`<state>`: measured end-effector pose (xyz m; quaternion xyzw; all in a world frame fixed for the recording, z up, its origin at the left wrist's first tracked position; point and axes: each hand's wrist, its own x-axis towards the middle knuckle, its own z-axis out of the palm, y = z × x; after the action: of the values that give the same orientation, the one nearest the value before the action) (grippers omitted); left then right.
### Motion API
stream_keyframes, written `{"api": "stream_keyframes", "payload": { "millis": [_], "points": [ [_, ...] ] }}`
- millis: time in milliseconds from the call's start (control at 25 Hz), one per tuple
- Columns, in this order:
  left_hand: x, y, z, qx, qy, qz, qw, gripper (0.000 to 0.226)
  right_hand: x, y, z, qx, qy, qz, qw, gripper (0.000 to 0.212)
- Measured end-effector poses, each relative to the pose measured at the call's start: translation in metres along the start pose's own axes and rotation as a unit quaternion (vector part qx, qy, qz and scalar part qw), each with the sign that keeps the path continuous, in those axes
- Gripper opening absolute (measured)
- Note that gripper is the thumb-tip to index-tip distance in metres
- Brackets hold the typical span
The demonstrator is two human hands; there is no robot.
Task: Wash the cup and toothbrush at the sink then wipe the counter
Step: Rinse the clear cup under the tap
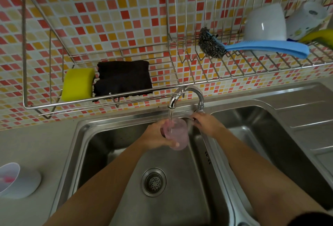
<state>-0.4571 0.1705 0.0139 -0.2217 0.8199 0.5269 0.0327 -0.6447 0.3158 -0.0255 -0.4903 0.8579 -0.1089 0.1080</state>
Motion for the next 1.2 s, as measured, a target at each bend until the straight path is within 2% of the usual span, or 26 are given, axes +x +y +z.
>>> {"api": "stream_keyframes", "payload": {
  "millis": [80, 200, 360, 400, 480, 560, 640, 680, 760, 840, 920, 1080, 1200],
  "points": [
    [0.000, 0.001, 0.000, 0.000, 0.006, -0.002, 1.000, 0.067, -0.003, -0.004, 0.000, 0.052, 0.041, 0.050, 0.997, 0.025],
    [0.001, 0.003, 0.001, -0.025, -0.003, 0.000, 1.000, 0.075, -0.013, 0.003, 0.000, 0.175, 0.116, 0.143, 0.967, 0.025],
    [-0.004, 0.004, 0.003, -0.051, -0.017, 0.000, 0.999, 0.072, -0.021, -0.006, 0.008, 0.314, 0.161, 0.173, 0.919, 0.035],
    [-0.006, 0.001, 0.003, -0.061, -0.019, -0.001, 0.998, 0.070, -0.028, -0.010, 0.016, 0.309, 0.175, 0.180, 0.917, 0.041],
    [-0.014, -0.009, 0.006, -0.071, -0.023, -0.006, 0.997, 0.066, -0.053, -0.015, 0.040, 0.210, 0.174, 0.205, 0.940, 0.054],
    [-0.024, -0.023, 0.010, -0.070, -0.008, -0.012, 0.997, 0.067, -0.081, -0.021, 0.066, 0.099, 0.133, 0.202, 0.965, 0.058],
    [-0.034, -0.039, 0.017, -0.050, 0.030, -0.018, 0.998, 0.069, -0.103, -0.027, 0.085, 0.025, 0.088, 0.203, 0.975, 0.058],
    [-0.038, -0.047, 0.020, -0.027, 0.054, -0.021, 0.998, 0.071, -0.111, -0.029, 0.092, -0.001, 0.072, 0.207, 0.976, 0.059],
    [-0.044, -0.065, 0.025, 0.087, 0.091, -0.029, 0.992, 0.077, -0.121, -0.028, 0.100, -0.033, 0.055, 0.214, 0.975, 0.059],
    [-0.051, -0.079, 0.026, 0.276, 0.085, -0.039, 0.957, 0.082, -0.124, -0.025, 0.100, -0.035, 0.051, 0.210, 0.976, 0.058],
    [-0.058, -0.086, 0.023, 0.408, 0.064, -0.039, 0.910, 0.081, -0.123, -0.024, 0.099, -0.036, 0.045, 0.204, 0.977, 0.059],
    [-0.075, -0.080, 0.013, 0.505, 0.048, -0.031, 0.861, 0.070, -0.122, -0.026, 0.099, -0.041, 0.051, 0.199, 0.978, 0.060],
    [-0.085, -0.074, 0.007, 0.578, 0.053, -0.005, 0.814, 0.071, -0.123, -0.029, 0.098, -0.040, 0.049, 0.187, 0.980, 0.060]
  ]
}}
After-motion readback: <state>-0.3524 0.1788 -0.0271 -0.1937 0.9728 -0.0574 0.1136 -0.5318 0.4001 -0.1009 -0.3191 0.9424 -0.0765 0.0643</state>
